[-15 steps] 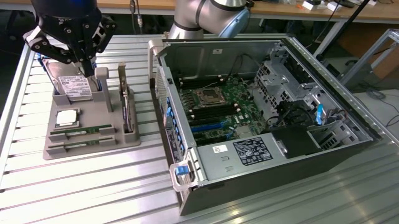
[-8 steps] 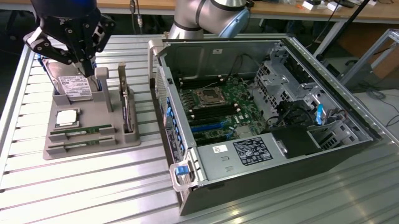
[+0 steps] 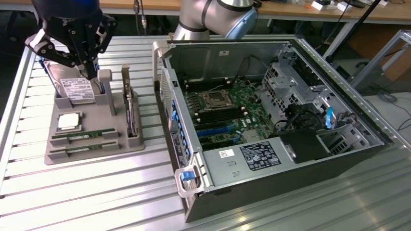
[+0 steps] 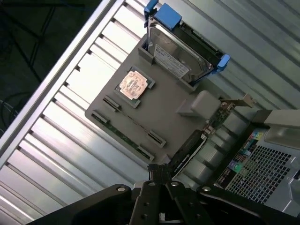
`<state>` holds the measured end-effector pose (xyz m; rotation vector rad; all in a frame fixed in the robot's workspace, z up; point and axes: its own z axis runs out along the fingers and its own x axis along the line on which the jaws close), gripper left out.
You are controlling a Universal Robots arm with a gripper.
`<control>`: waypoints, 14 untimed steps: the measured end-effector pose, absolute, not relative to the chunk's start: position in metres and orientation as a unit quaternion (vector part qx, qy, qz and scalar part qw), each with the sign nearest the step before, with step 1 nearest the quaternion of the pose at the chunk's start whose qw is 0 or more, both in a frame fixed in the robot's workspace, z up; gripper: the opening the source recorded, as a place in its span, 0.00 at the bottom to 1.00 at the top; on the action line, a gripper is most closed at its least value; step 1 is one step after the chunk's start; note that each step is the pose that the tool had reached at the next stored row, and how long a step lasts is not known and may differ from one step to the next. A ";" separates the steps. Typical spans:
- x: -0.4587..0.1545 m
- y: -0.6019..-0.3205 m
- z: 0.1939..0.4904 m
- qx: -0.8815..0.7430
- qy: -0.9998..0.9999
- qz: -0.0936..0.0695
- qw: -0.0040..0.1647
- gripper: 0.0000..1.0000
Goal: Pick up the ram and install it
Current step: 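Pick up the ram and move it above insertion slot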
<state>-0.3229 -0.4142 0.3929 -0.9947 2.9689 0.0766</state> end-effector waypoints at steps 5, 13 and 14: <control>-0.323 -0.414 0.393 -0.339 0.940 0.025 0.004 0.10; -0.323 -0.414 0.393 -0.373 0.927 0.025 0.003 0.10; -0.323 -0.414 0.393 -0.376 0.926 0.025 0.003 0.10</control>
